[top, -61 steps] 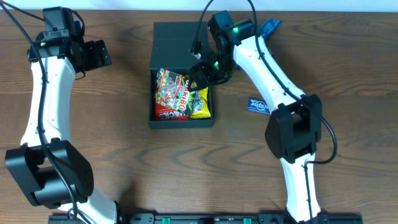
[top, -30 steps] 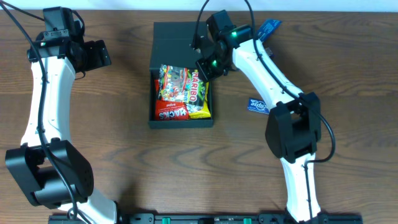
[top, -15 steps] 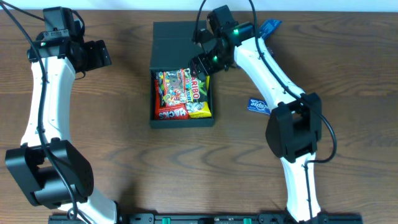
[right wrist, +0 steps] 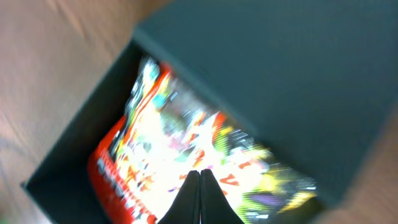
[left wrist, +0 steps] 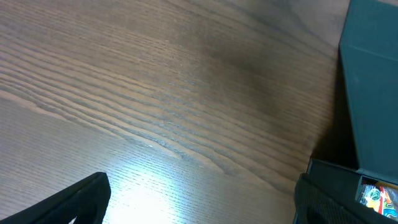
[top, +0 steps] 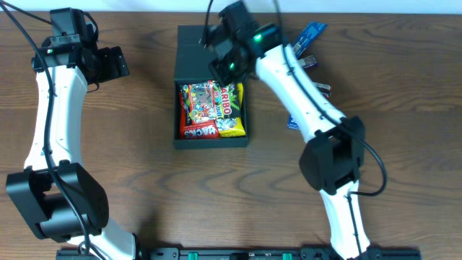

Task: Pack container
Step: 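Withdraw the right gripper from the box to the candy bars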

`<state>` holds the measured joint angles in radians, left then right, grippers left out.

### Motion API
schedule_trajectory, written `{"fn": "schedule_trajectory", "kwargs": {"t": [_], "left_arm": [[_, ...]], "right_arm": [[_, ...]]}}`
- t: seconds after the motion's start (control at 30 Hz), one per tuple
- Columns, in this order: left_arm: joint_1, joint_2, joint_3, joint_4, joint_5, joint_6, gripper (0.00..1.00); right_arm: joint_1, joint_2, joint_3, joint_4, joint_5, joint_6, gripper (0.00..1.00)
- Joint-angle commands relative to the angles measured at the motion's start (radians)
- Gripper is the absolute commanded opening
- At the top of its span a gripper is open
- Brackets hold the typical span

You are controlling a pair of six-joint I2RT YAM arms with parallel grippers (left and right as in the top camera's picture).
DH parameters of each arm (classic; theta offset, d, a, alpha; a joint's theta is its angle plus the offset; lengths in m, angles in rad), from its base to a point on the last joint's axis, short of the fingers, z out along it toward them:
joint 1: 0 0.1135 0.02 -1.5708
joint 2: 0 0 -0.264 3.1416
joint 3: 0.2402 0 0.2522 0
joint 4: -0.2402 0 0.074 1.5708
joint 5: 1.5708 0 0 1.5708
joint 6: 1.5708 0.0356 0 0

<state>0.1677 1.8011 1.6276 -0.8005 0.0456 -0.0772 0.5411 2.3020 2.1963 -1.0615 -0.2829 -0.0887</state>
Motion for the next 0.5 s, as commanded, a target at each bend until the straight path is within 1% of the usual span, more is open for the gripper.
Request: {"fn": "schedule_trajectory", "kwargs": {"t": [0.0,0.1,0.27,0.47], "left_arm": [[0.002,0.011,0.011,0.001,-0.004,0.011,0.96],[0.002,0.011,0.011,0.001,-0.004,0.011,0.95],[0.002,0.011,0.011,0.000,-0.003,0.011,0.95],[0.002,0.011,0.011,-0.006,-0.003,0.011,0.95]], "right_arm": [[0.021,-0.004,-0.053,0.006,0.018,-0.002,0.01],[0.024,0.003,-0.101,0.026,0.076,0.033,0.01],[0.021,0.008,-0.172,0.113,0.180,0.078,0.01],[0.023,0.008,-0.263,0.185,0.182,0.111,0.01]]}}
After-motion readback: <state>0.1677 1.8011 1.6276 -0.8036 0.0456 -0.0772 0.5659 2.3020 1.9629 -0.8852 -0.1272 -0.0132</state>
